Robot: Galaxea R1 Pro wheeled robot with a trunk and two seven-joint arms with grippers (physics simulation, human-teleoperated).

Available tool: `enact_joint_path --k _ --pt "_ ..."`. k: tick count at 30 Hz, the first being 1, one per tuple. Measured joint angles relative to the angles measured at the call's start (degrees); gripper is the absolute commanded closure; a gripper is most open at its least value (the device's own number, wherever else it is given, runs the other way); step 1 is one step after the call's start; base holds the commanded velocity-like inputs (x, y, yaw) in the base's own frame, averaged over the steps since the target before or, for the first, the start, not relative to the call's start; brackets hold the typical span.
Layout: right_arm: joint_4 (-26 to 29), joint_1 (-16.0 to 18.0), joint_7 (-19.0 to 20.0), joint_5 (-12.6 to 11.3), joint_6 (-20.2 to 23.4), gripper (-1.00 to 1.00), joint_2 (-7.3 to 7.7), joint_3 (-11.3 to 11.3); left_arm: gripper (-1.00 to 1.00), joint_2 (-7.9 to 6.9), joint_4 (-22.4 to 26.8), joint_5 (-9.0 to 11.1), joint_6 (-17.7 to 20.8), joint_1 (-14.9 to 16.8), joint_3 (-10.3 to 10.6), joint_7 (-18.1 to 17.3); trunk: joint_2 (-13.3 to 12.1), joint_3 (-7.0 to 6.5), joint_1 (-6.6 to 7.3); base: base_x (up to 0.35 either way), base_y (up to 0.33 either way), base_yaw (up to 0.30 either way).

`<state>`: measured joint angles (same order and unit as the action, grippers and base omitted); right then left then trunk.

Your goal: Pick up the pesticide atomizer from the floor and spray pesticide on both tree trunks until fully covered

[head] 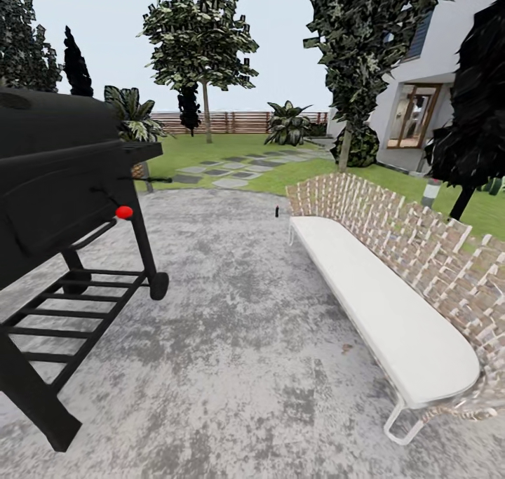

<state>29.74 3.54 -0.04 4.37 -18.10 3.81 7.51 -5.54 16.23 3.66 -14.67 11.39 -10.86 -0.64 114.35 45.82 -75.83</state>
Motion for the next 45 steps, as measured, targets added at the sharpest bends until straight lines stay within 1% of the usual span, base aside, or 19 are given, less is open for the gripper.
enact_joint_path --k 45 --pt "-0.2 0.0 0.1 0.0 0.1 -1.0 0.0 0.0 -1.0 -0.03 0.0 0.1 0.0 0.0 -0.1 0.0 0.0 0.0 0.0 0.337 0.0 0.0"
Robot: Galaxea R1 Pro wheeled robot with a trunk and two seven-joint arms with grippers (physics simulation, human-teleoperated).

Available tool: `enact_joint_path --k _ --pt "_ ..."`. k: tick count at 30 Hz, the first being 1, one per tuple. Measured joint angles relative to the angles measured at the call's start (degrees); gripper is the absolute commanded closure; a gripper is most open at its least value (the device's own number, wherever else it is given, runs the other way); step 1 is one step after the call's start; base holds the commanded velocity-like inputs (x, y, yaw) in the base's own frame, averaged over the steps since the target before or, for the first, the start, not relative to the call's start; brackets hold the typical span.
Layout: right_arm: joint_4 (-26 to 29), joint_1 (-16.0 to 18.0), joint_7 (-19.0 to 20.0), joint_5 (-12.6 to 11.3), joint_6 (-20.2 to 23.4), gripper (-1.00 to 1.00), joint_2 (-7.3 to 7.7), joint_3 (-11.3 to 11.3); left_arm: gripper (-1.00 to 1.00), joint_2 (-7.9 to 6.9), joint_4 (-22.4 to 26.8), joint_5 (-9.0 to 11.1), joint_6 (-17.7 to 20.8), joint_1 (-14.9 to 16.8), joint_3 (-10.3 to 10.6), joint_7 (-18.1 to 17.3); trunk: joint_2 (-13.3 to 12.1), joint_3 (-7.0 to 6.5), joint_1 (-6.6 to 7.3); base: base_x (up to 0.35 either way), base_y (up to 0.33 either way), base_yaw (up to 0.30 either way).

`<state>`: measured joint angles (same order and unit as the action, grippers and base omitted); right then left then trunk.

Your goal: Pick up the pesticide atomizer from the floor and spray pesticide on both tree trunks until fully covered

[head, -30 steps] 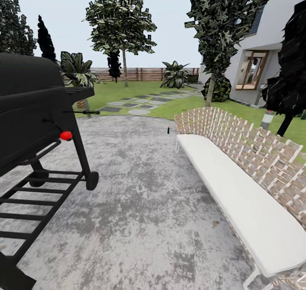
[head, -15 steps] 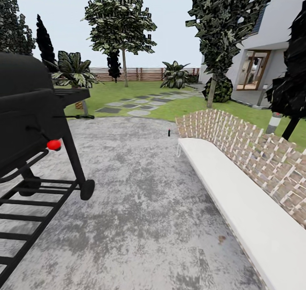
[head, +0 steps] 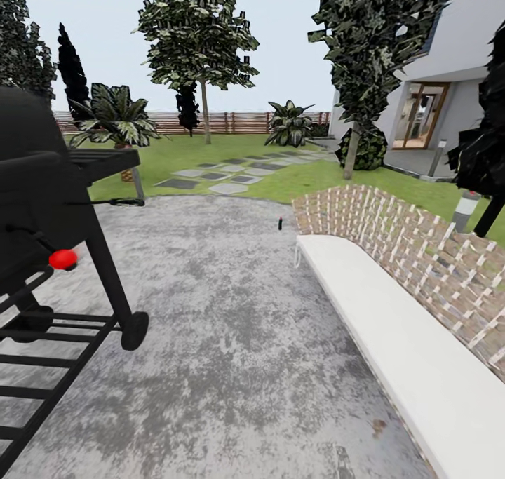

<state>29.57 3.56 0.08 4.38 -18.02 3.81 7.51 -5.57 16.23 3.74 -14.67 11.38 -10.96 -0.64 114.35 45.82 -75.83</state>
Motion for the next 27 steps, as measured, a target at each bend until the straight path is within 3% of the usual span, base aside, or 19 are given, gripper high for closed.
enact_joint_path --k 27 --pt "-0.1 -0.1 0.0 0.1 -0.1 -1.0 0.0 0.0 -1.0 0.02 0.0 0.0 0.0 0.0 0.0 0.0 0.0 0.0 0.0 0.337 0.0 0.0"
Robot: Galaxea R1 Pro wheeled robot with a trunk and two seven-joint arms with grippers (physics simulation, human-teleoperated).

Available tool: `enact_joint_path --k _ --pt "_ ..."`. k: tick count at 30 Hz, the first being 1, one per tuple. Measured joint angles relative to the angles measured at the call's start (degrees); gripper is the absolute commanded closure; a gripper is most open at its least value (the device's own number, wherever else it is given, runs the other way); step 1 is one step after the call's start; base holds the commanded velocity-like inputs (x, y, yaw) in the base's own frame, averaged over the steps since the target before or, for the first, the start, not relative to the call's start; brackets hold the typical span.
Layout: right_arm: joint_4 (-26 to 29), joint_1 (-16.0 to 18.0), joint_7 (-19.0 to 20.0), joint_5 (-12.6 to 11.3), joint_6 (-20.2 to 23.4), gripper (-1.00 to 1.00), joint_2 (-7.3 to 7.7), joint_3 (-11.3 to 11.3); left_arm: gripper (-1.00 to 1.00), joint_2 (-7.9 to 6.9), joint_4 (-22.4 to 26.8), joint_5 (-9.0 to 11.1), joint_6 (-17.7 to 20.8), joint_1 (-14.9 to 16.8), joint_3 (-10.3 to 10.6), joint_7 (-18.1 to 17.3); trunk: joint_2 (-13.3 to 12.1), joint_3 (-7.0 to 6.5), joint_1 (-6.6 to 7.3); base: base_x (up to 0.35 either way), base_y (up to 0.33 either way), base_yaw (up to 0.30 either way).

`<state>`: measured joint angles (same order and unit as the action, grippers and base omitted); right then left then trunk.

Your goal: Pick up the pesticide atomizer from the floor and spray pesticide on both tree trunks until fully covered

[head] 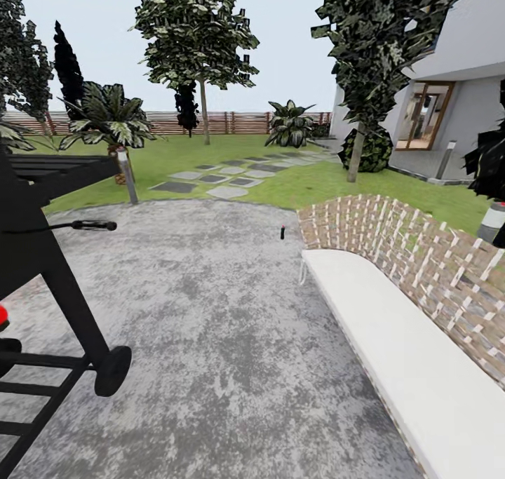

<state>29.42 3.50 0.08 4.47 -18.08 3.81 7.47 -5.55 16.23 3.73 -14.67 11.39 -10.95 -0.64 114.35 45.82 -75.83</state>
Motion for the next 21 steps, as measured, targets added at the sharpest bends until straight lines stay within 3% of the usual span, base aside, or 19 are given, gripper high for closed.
enact_joint_path --k 21 --pt "-0.1 0.0 -0.2 0.1 0.0 -1.0 0.09 0.0 -1.0 -0.02 0.0 0.0 0.0 0.0 0.0 0.0 0.0 0.0 0.0 0.337 0.0 0.0"
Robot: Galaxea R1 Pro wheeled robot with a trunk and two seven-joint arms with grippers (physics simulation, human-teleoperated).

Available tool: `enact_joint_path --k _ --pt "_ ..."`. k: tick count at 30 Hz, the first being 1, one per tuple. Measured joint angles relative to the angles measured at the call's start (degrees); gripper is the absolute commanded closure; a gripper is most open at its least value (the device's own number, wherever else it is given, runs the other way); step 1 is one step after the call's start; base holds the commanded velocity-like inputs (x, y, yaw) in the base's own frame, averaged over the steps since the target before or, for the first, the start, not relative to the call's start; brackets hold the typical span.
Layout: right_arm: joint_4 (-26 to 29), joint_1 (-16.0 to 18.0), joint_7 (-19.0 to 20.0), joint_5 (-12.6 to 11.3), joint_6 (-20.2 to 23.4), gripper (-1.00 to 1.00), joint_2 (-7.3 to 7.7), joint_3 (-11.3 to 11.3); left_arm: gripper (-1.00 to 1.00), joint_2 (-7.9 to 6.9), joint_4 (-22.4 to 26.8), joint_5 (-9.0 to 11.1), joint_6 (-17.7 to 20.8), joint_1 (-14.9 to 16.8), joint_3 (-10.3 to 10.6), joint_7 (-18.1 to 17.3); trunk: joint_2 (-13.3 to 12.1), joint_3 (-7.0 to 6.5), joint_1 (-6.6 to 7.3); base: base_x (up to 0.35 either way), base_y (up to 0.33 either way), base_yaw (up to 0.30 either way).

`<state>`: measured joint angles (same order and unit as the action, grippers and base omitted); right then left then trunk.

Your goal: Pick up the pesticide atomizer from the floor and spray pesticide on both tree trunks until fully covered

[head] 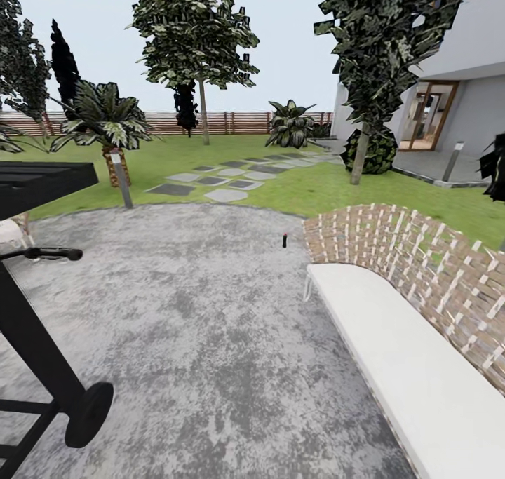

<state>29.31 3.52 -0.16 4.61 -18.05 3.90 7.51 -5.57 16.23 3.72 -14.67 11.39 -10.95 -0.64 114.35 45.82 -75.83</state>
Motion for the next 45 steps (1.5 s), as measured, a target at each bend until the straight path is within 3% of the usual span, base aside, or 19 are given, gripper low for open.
enact_joint_path --k 45 --pt "0.0 0.0 0.0 0.0 0.0 -1.0 0.0 0.0 -1.0 -0.02 0.0 0.0 0.0 0.0 0.0 0.0 0.0 0.0 0.0 0.336 0.0 0.0"
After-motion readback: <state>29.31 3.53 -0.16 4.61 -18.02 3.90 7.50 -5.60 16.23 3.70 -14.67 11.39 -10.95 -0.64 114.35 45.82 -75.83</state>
